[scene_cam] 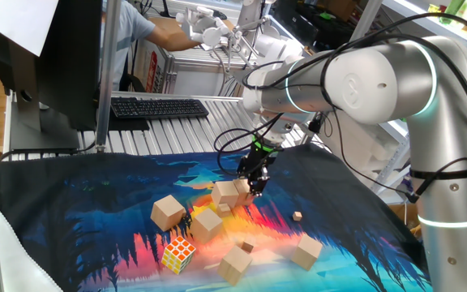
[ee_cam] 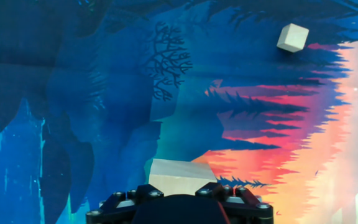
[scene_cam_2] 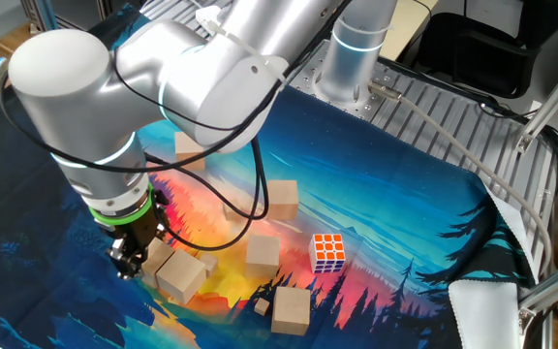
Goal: Stack the blocks into a pyramid shape
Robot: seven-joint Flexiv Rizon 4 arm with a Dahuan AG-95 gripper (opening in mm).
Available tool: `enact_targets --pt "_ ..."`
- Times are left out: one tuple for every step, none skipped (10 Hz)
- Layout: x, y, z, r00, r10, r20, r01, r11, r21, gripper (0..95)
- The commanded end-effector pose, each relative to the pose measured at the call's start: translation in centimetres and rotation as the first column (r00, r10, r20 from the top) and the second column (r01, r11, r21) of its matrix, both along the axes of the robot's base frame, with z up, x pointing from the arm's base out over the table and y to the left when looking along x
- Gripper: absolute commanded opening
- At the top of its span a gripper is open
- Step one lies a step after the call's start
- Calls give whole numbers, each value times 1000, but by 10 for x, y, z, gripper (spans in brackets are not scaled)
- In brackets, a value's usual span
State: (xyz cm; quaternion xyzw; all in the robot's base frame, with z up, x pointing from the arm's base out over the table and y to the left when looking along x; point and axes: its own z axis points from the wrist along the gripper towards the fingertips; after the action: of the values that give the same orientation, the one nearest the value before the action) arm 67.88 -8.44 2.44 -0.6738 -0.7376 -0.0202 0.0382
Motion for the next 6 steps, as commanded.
enact_targets --pt "-2 3 -2 1000 -5 0 5 1000 -7 0" --pt "-4 4 -3 1000 -7 1 7 1000 -8 0" --pt "-4 3 -2 1000 -4 3 4 1000 -5 0" --pt "-3 2 -1 1000 2 3 -2 1000 -5 0" --pt "-3 2 -1 1000 1 3 -1 1000 -9 0" --pt "-2 3 -2 1000 -11 2 11 1000 -13 0"
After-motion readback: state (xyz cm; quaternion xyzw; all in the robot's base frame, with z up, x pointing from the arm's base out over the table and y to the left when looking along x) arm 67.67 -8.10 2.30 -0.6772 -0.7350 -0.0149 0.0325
